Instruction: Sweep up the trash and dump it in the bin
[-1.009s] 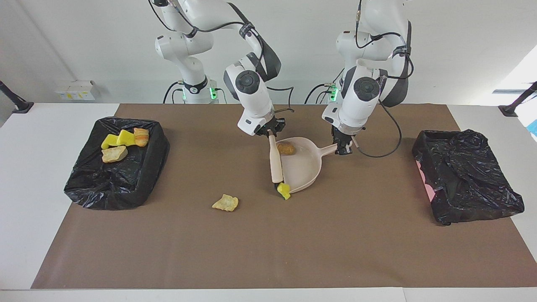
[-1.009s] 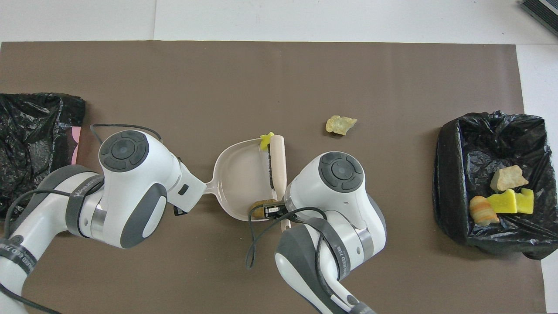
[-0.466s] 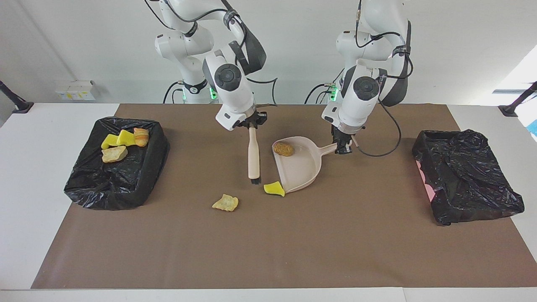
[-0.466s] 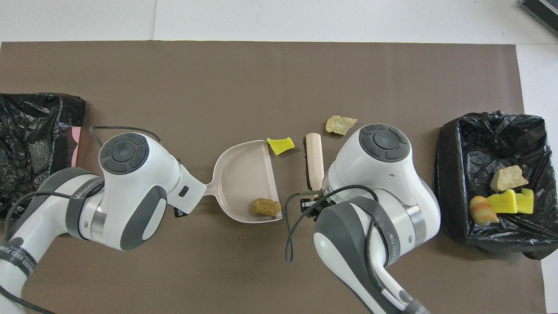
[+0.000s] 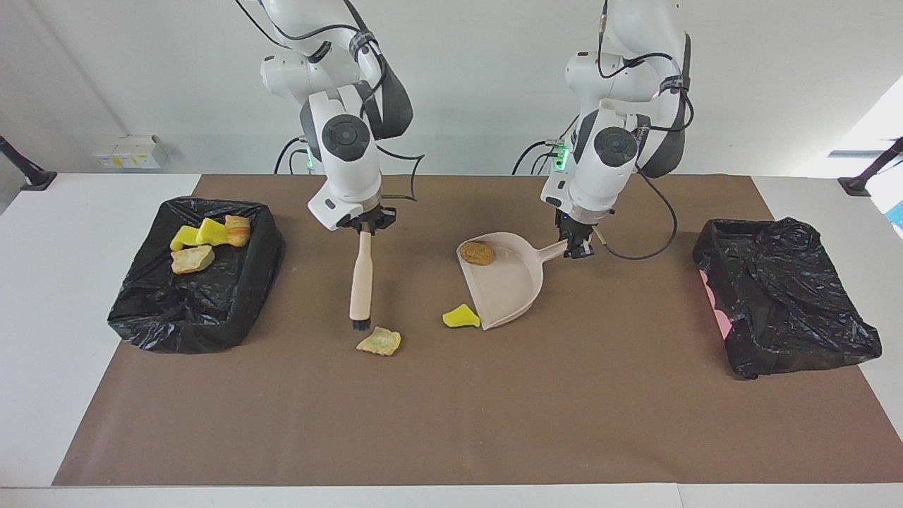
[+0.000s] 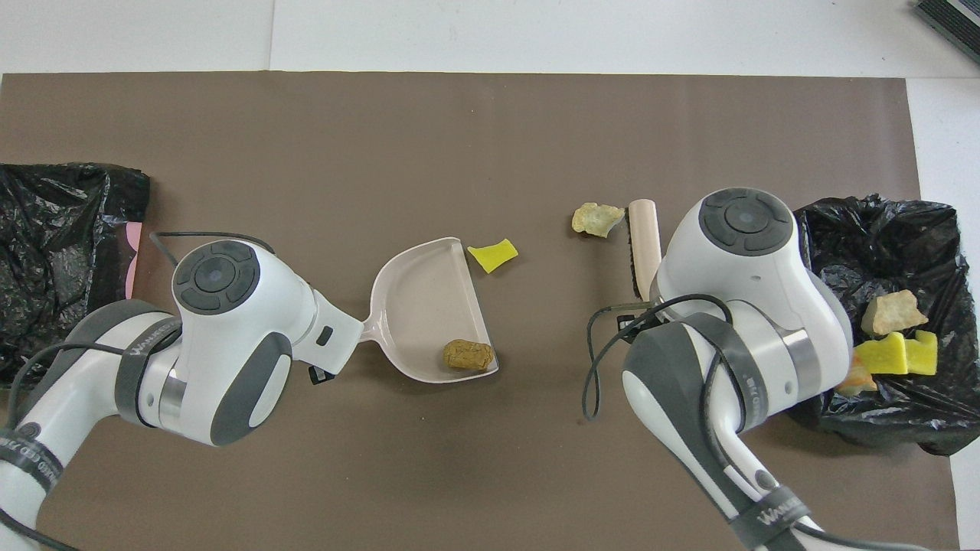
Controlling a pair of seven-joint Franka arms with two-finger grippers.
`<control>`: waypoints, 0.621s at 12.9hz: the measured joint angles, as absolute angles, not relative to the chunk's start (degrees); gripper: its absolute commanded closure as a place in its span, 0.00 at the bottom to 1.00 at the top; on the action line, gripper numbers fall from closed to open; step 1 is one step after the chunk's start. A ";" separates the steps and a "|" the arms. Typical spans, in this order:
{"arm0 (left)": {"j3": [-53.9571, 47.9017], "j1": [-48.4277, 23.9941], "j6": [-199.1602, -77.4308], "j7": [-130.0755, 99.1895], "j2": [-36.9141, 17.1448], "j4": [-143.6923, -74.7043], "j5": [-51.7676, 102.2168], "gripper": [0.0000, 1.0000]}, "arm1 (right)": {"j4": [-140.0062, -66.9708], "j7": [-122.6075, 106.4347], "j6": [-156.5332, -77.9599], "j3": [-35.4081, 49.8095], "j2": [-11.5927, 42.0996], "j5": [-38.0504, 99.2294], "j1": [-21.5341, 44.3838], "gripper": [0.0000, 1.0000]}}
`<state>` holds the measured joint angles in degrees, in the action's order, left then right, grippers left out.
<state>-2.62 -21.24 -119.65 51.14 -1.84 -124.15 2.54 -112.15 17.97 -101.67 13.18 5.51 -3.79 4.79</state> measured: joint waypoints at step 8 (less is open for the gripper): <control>-2.61 -21.24 -119.67 44.22 -1.62 -124.79 2.54 1.00 | -109.52 10.65 -110.52 13.95 15.67 -10.07 2.42 1.00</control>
<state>-2.61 -21.24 -119.67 44.22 -1.62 -124.79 2.54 -109.52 10.65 -110.52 13.95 15.67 -10.07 2.42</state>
